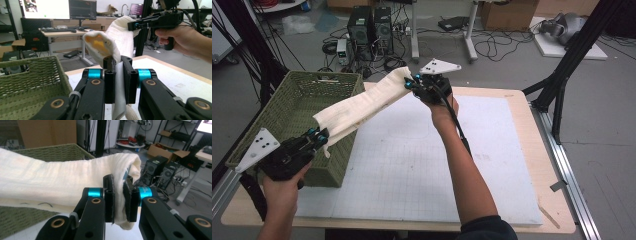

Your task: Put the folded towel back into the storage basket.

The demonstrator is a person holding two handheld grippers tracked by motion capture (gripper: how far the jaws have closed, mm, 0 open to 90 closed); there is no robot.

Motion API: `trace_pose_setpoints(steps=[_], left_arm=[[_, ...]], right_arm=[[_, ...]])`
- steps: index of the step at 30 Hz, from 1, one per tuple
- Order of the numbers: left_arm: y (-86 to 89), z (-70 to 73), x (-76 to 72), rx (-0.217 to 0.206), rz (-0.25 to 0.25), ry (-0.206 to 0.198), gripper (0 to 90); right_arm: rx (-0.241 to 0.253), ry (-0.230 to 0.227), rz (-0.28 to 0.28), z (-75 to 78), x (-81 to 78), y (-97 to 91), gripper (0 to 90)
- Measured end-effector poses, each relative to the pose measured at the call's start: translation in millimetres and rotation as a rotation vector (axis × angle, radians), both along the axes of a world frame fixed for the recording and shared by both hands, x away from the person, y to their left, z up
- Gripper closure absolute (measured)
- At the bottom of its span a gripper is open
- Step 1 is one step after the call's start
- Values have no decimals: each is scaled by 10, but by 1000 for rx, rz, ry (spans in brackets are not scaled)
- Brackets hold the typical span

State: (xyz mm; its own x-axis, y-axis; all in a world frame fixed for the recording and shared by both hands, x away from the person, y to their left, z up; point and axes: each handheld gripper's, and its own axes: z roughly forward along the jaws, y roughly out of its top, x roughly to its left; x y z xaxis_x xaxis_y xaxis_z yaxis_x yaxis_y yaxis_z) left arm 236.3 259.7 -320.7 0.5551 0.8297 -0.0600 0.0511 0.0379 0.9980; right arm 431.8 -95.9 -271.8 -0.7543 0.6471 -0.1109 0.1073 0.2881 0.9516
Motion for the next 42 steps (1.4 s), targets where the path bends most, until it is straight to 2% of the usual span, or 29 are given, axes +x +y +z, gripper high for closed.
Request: trace_pose_setpoints(steps=[6, 13, 24, 42], left_arm=[[138, 25, -65, -15, 34, -6, 821], [223, 38, -115, 12, 82, -9, 821], [351, 41, -175, 12, 123, -7, 821], [588, -5, -275, 0, 194, 10, 821]], right_arm=[[2, -2, 19, 27, 59, 237, 816], [0, 7, 20, 31, 148, 509, 816], [-8, -1, 35, 110, 283, 917, 817], [-20, -2, 81, 108, 421, 1537, 819]])
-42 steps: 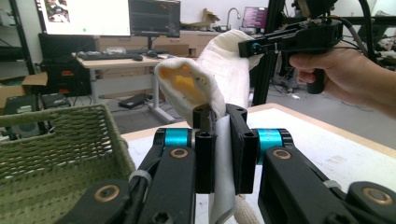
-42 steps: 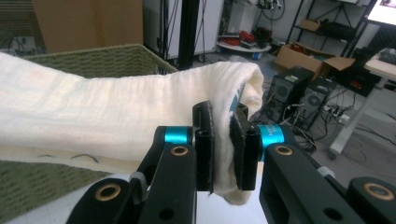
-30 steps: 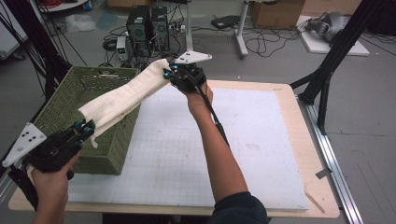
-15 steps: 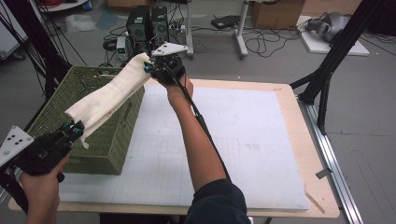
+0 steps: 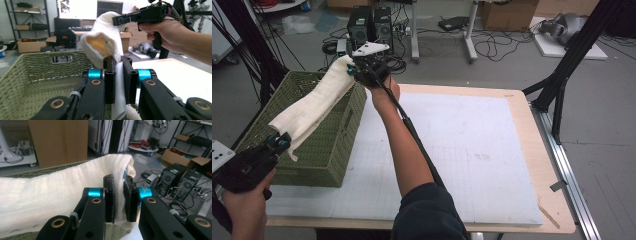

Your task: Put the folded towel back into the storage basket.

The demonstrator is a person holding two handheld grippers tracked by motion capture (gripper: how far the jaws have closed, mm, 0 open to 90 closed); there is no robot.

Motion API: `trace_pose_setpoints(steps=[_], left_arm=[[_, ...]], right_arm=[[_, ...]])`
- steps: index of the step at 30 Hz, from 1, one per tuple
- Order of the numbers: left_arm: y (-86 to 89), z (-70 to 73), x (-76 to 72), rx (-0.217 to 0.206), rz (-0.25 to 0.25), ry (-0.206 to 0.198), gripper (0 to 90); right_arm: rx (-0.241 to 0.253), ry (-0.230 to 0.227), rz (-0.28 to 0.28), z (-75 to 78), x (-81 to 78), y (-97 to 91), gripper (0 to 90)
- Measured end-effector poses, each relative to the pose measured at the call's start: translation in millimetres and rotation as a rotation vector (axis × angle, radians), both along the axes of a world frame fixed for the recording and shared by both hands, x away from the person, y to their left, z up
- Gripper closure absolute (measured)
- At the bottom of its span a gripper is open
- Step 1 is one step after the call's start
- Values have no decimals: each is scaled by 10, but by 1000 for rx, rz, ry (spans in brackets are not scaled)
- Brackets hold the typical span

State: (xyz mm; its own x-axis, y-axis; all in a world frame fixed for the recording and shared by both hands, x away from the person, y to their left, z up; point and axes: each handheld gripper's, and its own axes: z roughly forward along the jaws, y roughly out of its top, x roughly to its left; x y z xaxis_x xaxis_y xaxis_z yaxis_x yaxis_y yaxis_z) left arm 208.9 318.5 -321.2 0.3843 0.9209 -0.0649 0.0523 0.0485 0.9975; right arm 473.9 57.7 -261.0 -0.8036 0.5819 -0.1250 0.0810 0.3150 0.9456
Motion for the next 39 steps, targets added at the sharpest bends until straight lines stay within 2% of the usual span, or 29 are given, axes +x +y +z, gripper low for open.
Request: trace_pose_setpoints(steps=[5, 11, 15, 16, 17, 18, 19, 20, 21, 23, 25, 29, 32, 36, 39], left_arm=[[59, -8, -9, -4, 24, 7, 821], [116, -22, -10, 4, 43, 19, 821], [156, -43, 2, 3, 48, 47, 813], [169, -45, 8, -2, 50, 57, 786], [184, -43, 15, -18, 60, 66, 719], [198, -36, 18, -37, 82, 76, 602], [214, -26, 16, -51, 104, 81, 486], [233, -15, 10, -54, 116, 77, 419], [251, -4, 1, -50, 126, 74, 392], [277, 5, -7, -52, 136, 75, 355], [287, -1, -3, -60, 131, 81, 344], [246, -12, 29, -54, 95, 99, 307], [185, -14, 52, -37, 79, 103, 282], [112, -13, 74, -27, 60, 106, 243], [63, -1, 83, -23, 47, 105, 211]], right_arm=[[-6, -1, 4, -25, 55, 182, 819], [-38, 3, 11, -55, 113, 411, 819], [-55, 10, 14, -77, 149, 582, 819], [-66, 14, 20, -94, 168, 625, 818], [-75, 25, 21, -120, 182, 669, 798], [-78, 40, 15, -154, 197, 707, 706], [-77, 51, 15, -192, 217, 740, 537], [-71, 71, 10, -232, 230, 768, 443], [-76, 90, 9, -266, 235, 784, 412], [-93, 116, 24, -313, 237, 790, 393], [-87, 125, 37, -327, 219, 766, 366], [-86, 148, 98, -328, 161, 702, 310], [-105, 158, 122, -336, 108, 649, 244], [-98, 166, 135, -342, 46, 559, 163], [-96, 159, 138, -340, -2, 480, 156]])
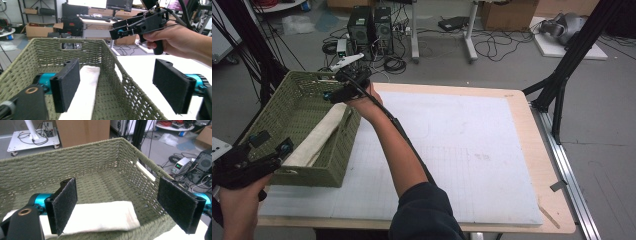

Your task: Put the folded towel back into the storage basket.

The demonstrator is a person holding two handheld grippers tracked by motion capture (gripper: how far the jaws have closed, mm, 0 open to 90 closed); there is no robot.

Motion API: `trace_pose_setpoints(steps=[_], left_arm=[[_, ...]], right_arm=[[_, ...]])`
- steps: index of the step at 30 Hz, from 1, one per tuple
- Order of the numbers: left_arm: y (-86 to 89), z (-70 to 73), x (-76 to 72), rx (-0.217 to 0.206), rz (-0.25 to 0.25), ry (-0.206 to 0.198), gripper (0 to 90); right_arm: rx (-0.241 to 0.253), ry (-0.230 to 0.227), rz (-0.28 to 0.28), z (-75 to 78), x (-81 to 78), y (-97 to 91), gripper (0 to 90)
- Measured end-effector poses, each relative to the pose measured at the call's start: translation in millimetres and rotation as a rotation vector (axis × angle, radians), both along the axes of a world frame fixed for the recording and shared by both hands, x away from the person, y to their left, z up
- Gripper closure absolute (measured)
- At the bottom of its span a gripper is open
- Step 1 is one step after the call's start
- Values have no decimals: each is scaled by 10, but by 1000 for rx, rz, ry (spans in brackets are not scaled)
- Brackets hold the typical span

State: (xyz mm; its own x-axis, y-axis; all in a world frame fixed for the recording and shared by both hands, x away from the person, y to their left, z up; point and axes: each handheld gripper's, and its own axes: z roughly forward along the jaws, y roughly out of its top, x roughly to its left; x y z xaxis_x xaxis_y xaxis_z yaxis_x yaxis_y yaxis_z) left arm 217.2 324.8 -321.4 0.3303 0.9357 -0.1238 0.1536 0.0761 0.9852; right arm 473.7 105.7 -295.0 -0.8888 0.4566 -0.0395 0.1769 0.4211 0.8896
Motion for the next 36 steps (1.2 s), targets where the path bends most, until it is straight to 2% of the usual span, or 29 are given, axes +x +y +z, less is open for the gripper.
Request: trace_pose_setpoints(steps=[5, 12, 16, 24, 29, 36], left_arm=[[-71, 16, 22, -7, -42, -3, 201], [-197, 14, 76, 7, -97, 11, 201], [-267, 18, 106, 11, -128, 9, 201], [-428, 8, 188, 31, -179, 7, 201], [-543, -10, 250, 7, -235, -1, 201], [-712, -39, 346, 33, -284, 4, 203]], right_arm=[[23, 3, -2, 45, -63, -155, 156], [36, -1, -15, 84, -166, -492, 155], [51, -3, -31, 81, -220, -740, 155], [43, -15, -86, 68, -364, -1241, 155], [58, -30, -114, 30, -491, -1550, 154], [56, -43, -156, -8, -616, -1939, 154]])
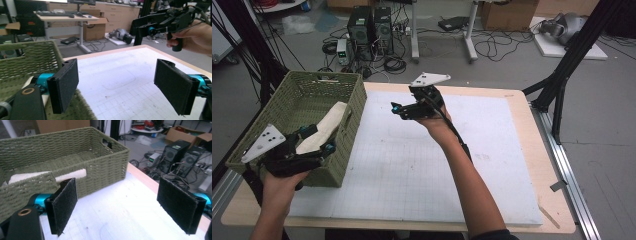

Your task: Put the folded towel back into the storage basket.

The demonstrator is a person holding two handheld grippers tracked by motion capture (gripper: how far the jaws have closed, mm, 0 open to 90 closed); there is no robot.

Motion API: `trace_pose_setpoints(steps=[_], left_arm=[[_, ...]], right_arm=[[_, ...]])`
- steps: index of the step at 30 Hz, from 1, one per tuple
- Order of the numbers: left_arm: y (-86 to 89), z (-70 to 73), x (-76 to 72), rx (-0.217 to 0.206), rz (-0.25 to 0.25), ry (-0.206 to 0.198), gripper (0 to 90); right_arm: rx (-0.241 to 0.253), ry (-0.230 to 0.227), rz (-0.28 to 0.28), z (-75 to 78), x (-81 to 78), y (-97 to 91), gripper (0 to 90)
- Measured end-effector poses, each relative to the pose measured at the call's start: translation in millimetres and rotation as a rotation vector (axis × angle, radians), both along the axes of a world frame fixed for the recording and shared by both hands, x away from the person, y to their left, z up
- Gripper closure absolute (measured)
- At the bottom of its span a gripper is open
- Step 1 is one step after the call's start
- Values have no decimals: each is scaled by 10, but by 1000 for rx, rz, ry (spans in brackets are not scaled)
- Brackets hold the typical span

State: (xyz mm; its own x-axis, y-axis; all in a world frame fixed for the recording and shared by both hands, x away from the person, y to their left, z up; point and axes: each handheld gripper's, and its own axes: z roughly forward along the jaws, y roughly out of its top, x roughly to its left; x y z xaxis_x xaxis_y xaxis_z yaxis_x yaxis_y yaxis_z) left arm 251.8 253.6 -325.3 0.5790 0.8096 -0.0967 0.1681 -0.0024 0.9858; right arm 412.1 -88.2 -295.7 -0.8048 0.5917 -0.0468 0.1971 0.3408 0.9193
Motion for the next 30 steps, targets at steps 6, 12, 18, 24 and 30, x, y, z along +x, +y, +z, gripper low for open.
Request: trace_pose_setpoints(steps=[6, 12, 18, 24, 30], left_arm=[[-161, -39, 93, -6, -70, 2, 208], [-316, -64, 169, -6, -115, -8, 208], [-482, -92, 243, 19, -134, -23, 208], [-644, -129, 310, 7, -187, -10, 207], [-722, -173, 364, -6, -200, 4, 205]], right_arm=[[-2, -20, -36, -49, -160, -333, 155], [3, -17, -83, -82, -256, -651, 155], [26, -14, -126, -122, -411, -934, 155], [23, -12, -170, -214, -591, -1205, 155], [21, -24, -230, -296, -759, -1472, 155]])
